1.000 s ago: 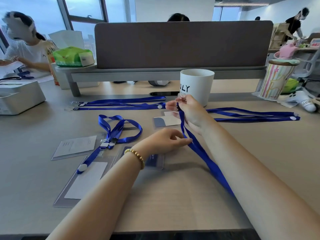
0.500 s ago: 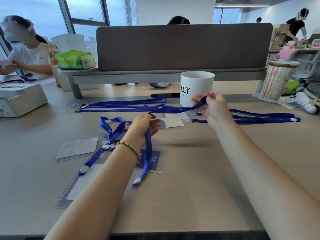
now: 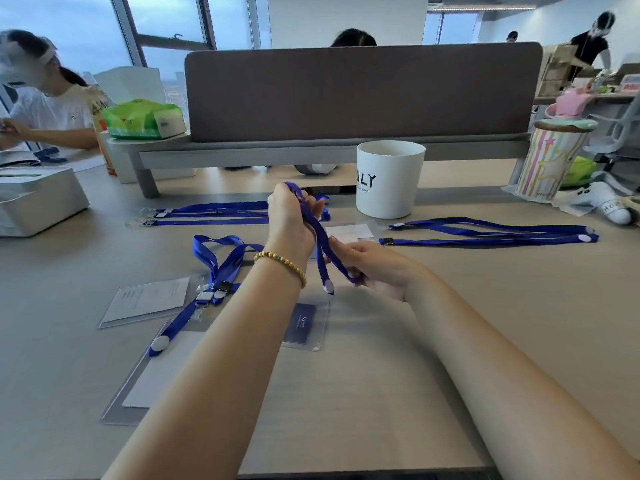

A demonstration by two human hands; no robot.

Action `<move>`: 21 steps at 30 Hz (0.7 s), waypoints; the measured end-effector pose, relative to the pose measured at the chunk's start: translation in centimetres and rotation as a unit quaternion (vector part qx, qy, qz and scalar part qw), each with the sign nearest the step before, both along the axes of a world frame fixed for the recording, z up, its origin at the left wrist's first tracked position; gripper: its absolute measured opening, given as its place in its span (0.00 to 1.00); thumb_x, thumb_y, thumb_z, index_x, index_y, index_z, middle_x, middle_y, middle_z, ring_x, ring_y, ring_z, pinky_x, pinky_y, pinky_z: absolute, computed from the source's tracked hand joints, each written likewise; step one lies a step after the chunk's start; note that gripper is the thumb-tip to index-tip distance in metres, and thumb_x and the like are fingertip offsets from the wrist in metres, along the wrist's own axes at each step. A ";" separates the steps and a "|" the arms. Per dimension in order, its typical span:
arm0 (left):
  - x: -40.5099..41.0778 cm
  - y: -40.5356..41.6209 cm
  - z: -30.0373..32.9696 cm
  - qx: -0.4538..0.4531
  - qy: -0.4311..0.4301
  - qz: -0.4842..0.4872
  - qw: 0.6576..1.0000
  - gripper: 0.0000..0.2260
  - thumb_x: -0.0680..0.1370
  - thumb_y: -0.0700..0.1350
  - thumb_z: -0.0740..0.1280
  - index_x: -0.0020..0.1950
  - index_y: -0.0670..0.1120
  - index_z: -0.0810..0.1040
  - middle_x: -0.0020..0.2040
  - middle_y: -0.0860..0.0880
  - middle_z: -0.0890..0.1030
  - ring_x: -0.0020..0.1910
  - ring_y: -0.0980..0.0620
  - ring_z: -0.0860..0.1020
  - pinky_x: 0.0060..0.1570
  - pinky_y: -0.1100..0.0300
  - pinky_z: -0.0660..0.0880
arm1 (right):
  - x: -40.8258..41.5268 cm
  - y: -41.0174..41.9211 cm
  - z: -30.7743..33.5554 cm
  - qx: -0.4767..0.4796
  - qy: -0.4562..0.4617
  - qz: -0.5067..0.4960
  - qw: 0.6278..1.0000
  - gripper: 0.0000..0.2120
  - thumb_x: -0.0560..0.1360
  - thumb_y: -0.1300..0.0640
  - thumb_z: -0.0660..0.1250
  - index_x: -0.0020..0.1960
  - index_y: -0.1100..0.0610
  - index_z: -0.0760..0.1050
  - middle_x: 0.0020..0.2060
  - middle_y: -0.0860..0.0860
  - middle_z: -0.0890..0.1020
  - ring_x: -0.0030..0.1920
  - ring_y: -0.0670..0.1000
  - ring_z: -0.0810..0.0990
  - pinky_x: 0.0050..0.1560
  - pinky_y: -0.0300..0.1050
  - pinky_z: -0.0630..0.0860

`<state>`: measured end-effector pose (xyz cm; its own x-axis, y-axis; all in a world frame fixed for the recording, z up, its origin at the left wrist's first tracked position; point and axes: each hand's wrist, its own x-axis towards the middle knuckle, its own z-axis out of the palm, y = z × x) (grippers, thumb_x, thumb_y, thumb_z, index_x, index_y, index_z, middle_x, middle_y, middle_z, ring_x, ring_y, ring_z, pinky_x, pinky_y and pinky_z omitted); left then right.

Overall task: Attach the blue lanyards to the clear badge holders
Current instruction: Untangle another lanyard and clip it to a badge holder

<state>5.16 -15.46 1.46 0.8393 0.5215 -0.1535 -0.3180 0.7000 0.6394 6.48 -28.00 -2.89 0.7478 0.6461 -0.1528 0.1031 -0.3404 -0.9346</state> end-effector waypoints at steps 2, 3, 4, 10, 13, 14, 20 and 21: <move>-0.2 -0.2 0.3 -0.004 -0.020 -0.005 1.000 0.12 0.77 0.39 0.54 0.33 0.45 0.64 0.22 0.52 0.65 0.25 0.55 0.65 0.39 0.58 0.74 | -0.3 0.0 0.2 -0.015 -0.011 0.020 1.000 0.16 0.75 0.42 0.62 0.48 0.55 0.78 0.33 0.50 0.70 0.35 0.48 0.66 0.41 0.40 0.68; -0.4 -0.4 0.4 -0.002 -0.028 -0.012 1.000 0.12 0.76 0.38 0.54 0.32 0.45 0.64 0.24 0.51 0.65 0.26 0.55 0.64 0.40 0.57 0.73 | -0.4 0.1 0.2 -0.015 -0.015 0.022 1.000 0.13 0.75 0.46 0.64 0.50 0.55 0.78 0.34 0.50 0.72 0.36 0.47 0.68 0.43 0.40 0.68; -0.5 -0.6 0.6 0.011 -0.026 -0.017 0.999 0.12 0.76 0.38 0.54 0.32 0.45 0.64 0.26 0.50 0.65 0.27 0.54 0.65 0.41 0.58 0.72 | -0.4 0.2 0.1 -0.016 -0.021 0.020 0.999 0.11 0.76 0.49 0.65 0.52 0.55 0.78 0.35 0.49 0.74 0.37 0.47 0.69 0.44 0.40 0.69; 0.6 1.0 1.6 0.210 0.060 -0.008 0.976 0.07 0.79 0.40 0.53 0.46 0.44 0.69 0.34 0.47 0.71 0.35 0.52 0.72 0.41 0.59 0.74 | 1.1 -1.0 0.5 0.080 0.034 -0.041 0.995 0.04 0.80 0.59 0.60 0.50 0.56 0.73 0.36 0.51 0.77 0.35 0.46 0.75 0.38 0.33 0.75; 2.2 2.3 2.1 0.336 0.128 -0.028 0.933 0.09 0.80 0.41 0.51 0.44 0.46 0.68 0.36 0.49 0.72 0.37 0.54 0.73 0.45 0.60 0.73 | 3.0 -1.7 1.2 0.208 0.126 -0.109 0.964 0.06 0.80 0.63 0.58 0.46 0.58 0.72 0.35 0.53 0.78 0.32 0.46 0.79 0.34 0.37 0.77; 3.1 2.6 2.2 0.377 0.158 -0.035 0.912 0.09 0.81 0.41 0.50 0.46 0.45 0.69 0.36 0.49 0.72 0.39 0.54 0.73 0.47 0.60 0.74 | 3.9 -1.7 1.5 0.240 0.139 -0.121 0.953 0.08 0.80 0.64 0.57 0.44 0.58 0.71 0.33 0.53 0.75 0.27 0.44 0.76 0.28 0.35 0.75; 9.9 3.0 3.3 0.583 0.229 -0.031 0.778 0.16 0.79 0.40 0.53 0.65 0.35 0.65 0.41 0.45 0.73 0.36 0.50 0.72 0.40 0.54 0.75 | 11.1 -0.4 5.1 0.234 0.077 -0.243 0.938 0.09 0.80 0.60 0.56 0.41 0.54 0.65 0.32 0.50 0.66 0.29 0.45 0.66 0.19 0.30 0.63; 11.1 2.5 3.5 0.598 0.215 -0.032 0.772 0.16 0.78 0.39 0.54 0.64 0.34 0.64 0.38 0.46 0.71 0.33 0.51 0.71 0.37 0.54 0.75 | 12.5 -0.1 5.8 0.228 0.061 -0.263 0.935 0.10 0.81 0.59 0.55 0.40 0.54 0.65 0.32 0.50 0.65 0.30 0.45 0.65 0.20 0.31 0.62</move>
<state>16.24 -12.92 4.95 0.8748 0.4655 0.1340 0.1139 -0.4666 0.8771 18.99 -28.13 2.96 0.9756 0.2121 -0.0564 -0.0840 0.1236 -0.9888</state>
